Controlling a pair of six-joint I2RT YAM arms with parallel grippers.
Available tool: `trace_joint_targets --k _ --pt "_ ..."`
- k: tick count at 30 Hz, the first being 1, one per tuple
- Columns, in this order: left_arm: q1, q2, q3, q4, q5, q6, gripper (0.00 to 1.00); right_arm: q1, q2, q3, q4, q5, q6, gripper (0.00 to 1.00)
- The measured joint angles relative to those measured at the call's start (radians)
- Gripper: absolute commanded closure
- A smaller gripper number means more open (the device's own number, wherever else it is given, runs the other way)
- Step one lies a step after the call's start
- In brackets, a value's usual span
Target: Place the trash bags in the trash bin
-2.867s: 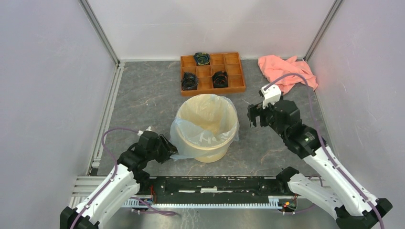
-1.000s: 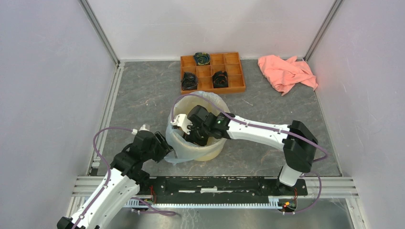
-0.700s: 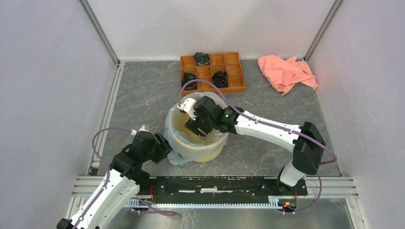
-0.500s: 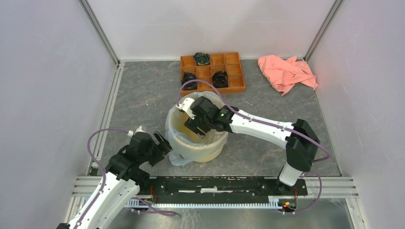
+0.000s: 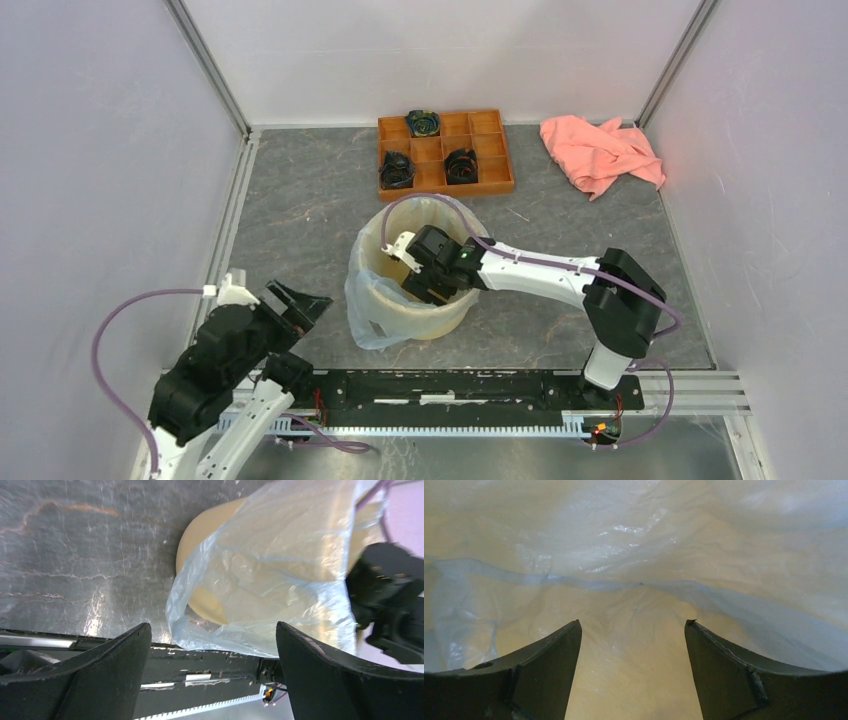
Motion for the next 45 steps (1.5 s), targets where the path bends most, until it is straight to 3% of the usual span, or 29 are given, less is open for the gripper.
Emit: trace_joint_targets --k 8,16,25,39,45 --pt "0.000 0.049 0.184 -0.041 -0.127 0.070 0.00 0.000 -0.117 -0.181 -0.079 -0.005 0.000 0.18" --pt "0.000 0.111 0.196 0.003 -0.163 0.131 0.00 0.003 -0.268 -0.283 -0.122 -0.046 0.023 0.16" --pt "0.000 0.123 0.180 0.030 -0.146 0.132 0.00 0.019 -0.204 -0.317 0.060 -0.063 0.093 0.16" --pt "0.000 0.103 0.194 0.026 -0.145 0.132 0.00 0.019 -0.135 -0.351 0.163 -0.064 0.093 0.13" --pt "0.000 0.103 0.194 0.026 -0.145 0.132 0.00 0.020 -0.156 -0.336 0.119 -0.066 0.095 0.08"
